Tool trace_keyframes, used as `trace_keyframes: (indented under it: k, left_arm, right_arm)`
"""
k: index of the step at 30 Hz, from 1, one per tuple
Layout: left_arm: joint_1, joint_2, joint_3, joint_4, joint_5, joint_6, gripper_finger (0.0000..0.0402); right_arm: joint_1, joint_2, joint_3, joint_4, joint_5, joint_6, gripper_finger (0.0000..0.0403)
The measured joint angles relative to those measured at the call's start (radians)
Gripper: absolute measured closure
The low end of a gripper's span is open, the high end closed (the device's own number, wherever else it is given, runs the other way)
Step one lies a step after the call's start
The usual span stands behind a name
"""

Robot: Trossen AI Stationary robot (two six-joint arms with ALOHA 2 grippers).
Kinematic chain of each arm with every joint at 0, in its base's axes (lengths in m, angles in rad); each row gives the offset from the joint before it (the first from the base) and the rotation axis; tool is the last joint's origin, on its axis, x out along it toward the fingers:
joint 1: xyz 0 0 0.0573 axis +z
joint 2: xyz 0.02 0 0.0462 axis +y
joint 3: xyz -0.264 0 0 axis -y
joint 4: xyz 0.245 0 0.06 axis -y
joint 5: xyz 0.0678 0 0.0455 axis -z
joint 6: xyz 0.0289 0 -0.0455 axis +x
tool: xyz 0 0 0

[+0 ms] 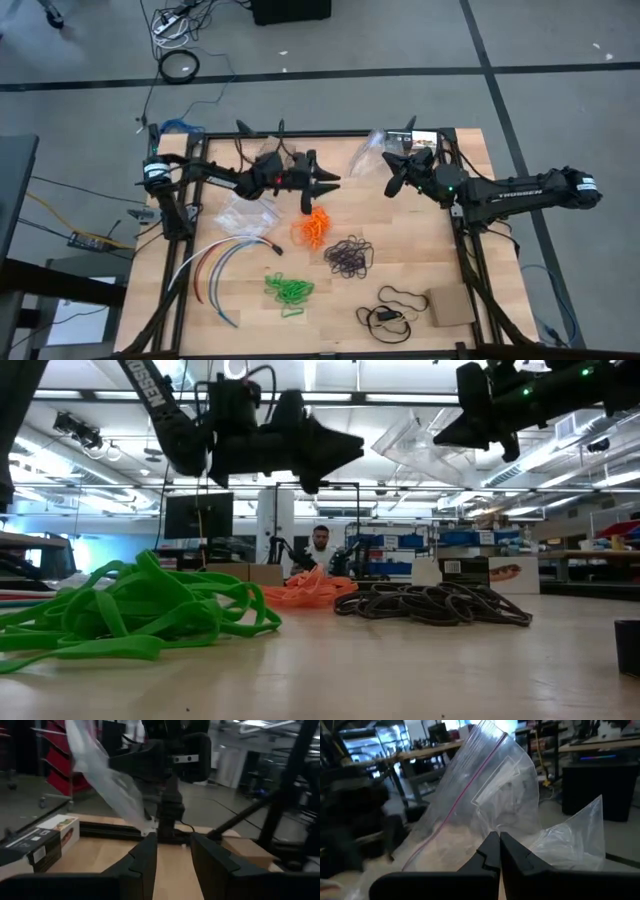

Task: Sort rubber bands
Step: Open the transparent zip bag

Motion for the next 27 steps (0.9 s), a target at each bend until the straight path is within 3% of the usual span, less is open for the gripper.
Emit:
trace_keyframes:
  k: [8,13,23,27]
  left_arm:
    - [-0.069,0.001,0.001,0.021,-0.313,0.024,0.0275]
    - [-0.065,0.0,0.016,0.058,-0.337,0.026,0.0275]
    - [-0.067,0.001,0.078,-0.1,-0.438,0.018,0.0275]
    - [-0.067,0.001,0.08,-0.113,-0.451,0.069,0.0304]
  right_arm:
    - [-0.021,0.108,0.0,0.193,0.001,-0.024,0.0403]
    - [-0.021,0.178,0.0,0.266,-0.002,-0.026,0.0403]
    - [-0.019,0.293,0.0,0.494,-0.003,-0.076,0.0403]
    - [-0.009,0.293,0.0,0.497,-0.034,-0.113,0.0403]
